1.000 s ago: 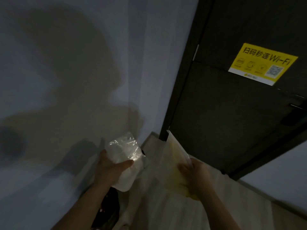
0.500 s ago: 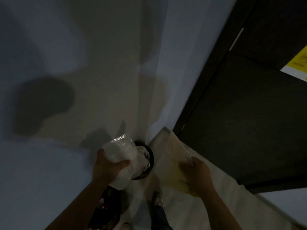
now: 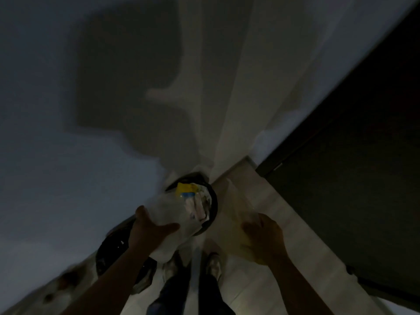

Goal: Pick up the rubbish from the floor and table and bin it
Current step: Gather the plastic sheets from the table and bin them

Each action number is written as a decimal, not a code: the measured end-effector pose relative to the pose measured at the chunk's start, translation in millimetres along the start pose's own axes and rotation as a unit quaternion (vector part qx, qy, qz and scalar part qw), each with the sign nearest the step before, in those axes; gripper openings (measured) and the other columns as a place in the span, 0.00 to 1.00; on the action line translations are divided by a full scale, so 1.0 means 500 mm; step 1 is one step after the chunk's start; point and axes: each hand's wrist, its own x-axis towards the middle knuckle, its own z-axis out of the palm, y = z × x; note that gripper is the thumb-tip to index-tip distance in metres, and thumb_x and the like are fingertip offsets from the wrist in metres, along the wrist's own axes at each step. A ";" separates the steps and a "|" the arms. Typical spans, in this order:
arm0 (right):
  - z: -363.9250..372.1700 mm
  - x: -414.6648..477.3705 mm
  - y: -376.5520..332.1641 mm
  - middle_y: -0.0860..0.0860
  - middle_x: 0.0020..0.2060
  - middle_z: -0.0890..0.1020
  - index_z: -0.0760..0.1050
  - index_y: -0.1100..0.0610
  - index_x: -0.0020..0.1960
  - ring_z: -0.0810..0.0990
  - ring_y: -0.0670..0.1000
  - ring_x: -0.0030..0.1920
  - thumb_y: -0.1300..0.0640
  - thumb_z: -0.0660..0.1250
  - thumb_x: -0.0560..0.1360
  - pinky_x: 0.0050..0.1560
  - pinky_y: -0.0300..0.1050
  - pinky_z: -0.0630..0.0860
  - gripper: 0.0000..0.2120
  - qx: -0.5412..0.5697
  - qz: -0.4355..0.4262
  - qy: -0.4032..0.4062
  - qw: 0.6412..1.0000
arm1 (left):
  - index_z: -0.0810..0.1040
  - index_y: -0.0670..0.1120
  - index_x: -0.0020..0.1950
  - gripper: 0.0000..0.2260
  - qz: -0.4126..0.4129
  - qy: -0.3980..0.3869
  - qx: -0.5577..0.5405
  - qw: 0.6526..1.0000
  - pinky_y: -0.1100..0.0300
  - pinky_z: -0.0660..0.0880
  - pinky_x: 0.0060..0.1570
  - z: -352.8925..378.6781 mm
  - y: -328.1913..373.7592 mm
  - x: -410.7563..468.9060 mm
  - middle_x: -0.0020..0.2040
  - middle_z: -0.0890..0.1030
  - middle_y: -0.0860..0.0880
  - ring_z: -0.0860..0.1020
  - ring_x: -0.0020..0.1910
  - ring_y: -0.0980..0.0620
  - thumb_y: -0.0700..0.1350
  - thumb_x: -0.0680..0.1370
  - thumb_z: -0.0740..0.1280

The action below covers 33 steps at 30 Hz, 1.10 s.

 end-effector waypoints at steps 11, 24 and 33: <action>0.159 0.307 0.120 0.49 0.49 0.78 0.73 0.56 0.64 0.75 0.44 0.43 0.55 0.69 0.74 0.34 0.33 0.77 0.19 -0.001 0.003 -0.002 1.000 | 0.48 0.44 0.76 0.54 -0.058 -0.041 0.084 0.994 0.49 0.70 0.60 0.219 -0.112 0.285 0.71 0.66 0.40 0.69 0.68 0.39 0.54 0.63 0.79; 0.274 0.535 0.286 0.45 0.41 0.78 0.76 0.45 0.45 0.79 0.50 0.43 0.57 0.70 0.73 0.37 0.45 0.83 0.07 0.066 0.013 -0.006 0.998 | 0.44 0.54 0.76 0.55 -0.033 -0.022 0.074 0.996 0.47 0.70 0.59 0.433 -0.238 0.540 0.73 0.64 0.41 0.68 0.68 0.37 0.56 0.62 0.79; 0.336 0.588 0.353 0.51 0.43 0.81 0.77 0.51 0.56 0.81 0.53 0.43 0.53 0.71 0.72 0.36 0.50 0.82 0.13 0.048 0.013 -0.003 0.999 | 0.39 0.49 0.77 0.58 -0.066 -0.048 0.180 0.980 0.42 0.65 0.66 0.512 -0.335 0.606 0.73 0.58 0.37 0.61 0.71 0.34 0.58 0.63 0.78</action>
